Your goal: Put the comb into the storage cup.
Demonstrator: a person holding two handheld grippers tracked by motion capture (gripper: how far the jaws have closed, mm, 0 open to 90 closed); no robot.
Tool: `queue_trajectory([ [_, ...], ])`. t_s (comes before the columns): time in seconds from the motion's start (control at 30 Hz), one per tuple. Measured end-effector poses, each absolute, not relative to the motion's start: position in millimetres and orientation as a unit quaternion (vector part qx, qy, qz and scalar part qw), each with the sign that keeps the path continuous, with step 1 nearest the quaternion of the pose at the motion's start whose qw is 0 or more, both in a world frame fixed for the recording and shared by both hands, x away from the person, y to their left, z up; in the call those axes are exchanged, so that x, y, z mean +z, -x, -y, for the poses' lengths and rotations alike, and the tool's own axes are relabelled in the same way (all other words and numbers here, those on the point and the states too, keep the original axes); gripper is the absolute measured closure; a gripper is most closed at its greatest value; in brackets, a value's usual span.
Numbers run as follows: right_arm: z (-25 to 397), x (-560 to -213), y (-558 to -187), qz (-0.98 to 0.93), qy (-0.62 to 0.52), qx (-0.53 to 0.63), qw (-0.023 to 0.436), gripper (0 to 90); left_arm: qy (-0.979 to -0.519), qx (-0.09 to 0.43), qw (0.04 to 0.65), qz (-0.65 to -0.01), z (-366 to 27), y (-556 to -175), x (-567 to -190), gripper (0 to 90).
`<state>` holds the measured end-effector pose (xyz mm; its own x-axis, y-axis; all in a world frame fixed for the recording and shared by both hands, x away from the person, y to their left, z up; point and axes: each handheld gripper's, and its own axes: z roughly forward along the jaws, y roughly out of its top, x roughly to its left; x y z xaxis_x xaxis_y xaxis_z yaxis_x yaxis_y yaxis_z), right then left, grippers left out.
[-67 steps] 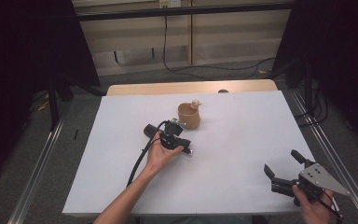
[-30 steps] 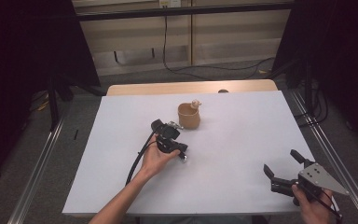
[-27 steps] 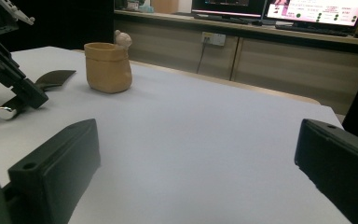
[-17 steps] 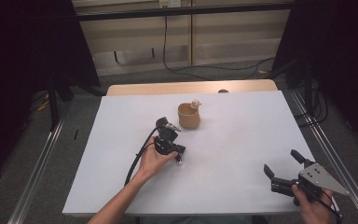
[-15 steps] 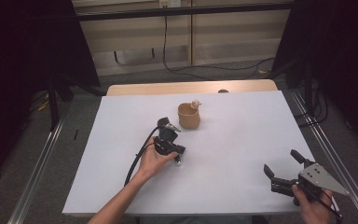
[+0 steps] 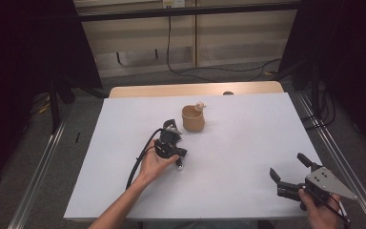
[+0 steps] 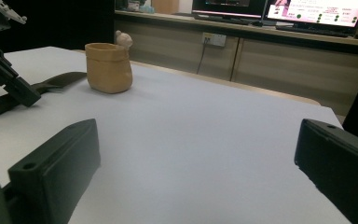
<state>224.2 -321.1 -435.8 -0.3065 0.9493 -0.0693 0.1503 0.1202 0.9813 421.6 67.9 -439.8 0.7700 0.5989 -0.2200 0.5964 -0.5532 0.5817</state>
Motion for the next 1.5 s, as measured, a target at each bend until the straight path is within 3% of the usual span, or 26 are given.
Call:
queue_trajectory([
  [0.7,321,-436,-224,-0.634,-0.434,0.502,0.398,0.0,-0.876,0.008,0.333,-0.350,-80,-423,-439,90.0],
  [1.07,321,-436,-225,-0.633,-0.434,0.503,0.397,0.0,-0.860,0.022,0.375,-0.347,-87,-421,-426,88.0],
  [1.23,321,-436,-224,-0.633,-0.433,0.503,0.397,0.0,-0.848,0.043,0.402,-0.341,-94,-417,-417,81.5],
  [1.43,321,-436,-225,-0.633,-0.433,0.504,0.397,0.0,-0.838,0.053,0.418,-0.347,-103,-414,-407,64.6],
  [1.5,321,-436,-225,-0.633,-0.433,0.504,0.397,0.0,-0.835,0.067,0.416,-0.353,-105,-412,-405,55.3],
])
